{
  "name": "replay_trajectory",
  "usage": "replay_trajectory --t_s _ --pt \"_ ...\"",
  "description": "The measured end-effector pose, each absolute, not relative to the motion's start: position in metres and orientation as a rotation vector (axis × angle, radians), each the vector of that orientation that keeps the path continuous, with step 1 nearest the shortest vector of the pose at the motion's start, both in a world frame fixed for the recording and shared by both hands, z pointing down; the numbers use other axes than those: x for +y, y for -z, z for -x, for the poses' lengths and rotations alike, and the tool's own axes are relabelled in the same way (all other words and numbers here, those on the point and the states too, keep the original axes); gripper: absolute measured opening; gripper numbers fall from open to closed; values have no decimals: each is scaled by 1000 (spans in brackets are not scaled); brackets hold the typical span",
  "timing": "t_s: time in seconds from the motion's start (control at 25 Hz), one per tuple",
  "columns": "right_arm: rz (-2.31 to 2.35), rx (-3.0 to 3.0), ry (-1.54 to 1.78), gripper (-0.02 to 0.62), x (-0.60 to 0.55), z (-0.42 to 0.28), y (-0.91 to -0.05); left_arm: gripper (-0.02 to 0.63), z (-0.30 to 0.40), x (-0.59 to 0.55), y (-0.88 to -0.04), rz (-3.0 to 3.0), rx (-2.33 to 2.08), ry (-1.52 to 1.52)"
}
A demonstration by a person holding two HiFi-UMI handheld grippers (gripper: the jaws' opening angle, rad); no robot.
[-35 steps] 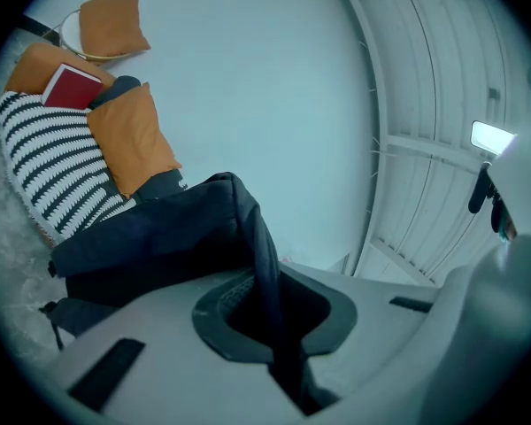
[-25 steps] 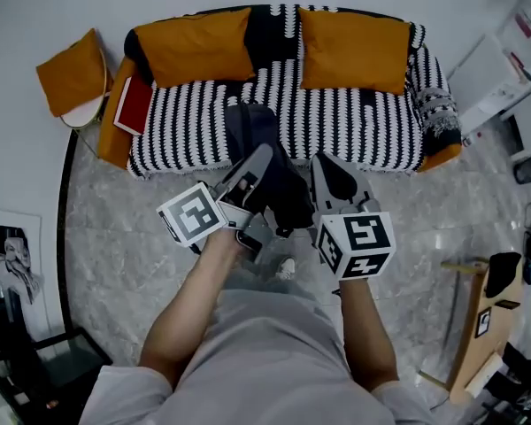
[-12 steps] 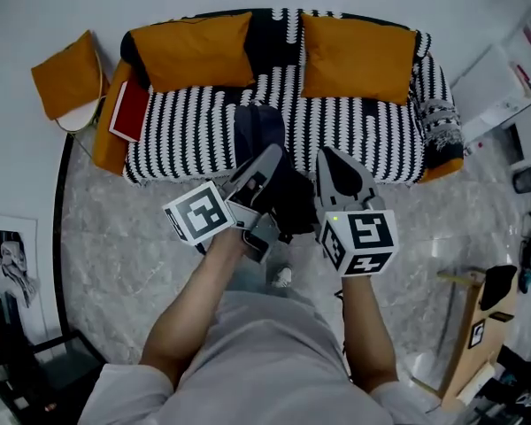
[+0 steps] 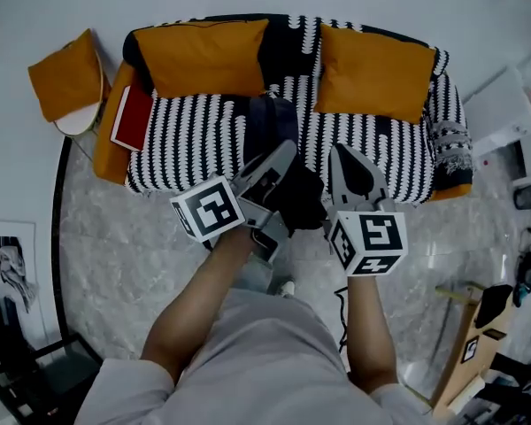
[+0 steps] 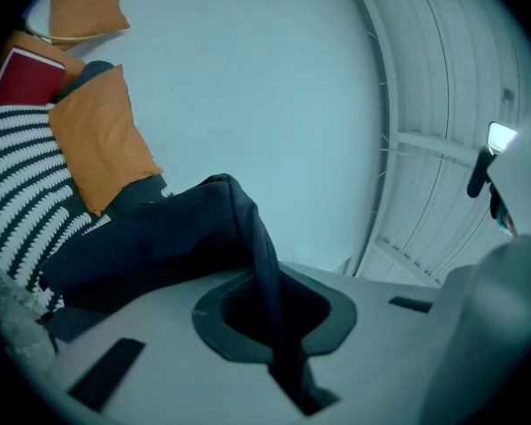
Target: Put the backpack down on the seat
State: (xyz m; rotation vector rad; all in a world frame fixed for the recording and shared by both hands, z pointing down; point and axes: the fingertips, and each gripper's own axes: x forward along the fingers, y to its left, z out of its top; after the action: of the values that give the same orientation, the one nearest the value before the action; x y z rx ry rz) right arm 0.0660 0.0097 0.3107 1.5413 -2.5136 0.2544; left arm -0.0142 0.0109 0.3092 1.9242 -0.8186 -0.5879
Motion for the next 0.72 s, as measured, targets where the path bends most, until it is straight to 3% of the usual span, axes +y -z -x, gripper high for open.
replay_trajectory --t_s 0.72 --pt "-1615 -2447 -220 2 -90 -11 -302 15 69 -98 -305 -1969 -774 544"
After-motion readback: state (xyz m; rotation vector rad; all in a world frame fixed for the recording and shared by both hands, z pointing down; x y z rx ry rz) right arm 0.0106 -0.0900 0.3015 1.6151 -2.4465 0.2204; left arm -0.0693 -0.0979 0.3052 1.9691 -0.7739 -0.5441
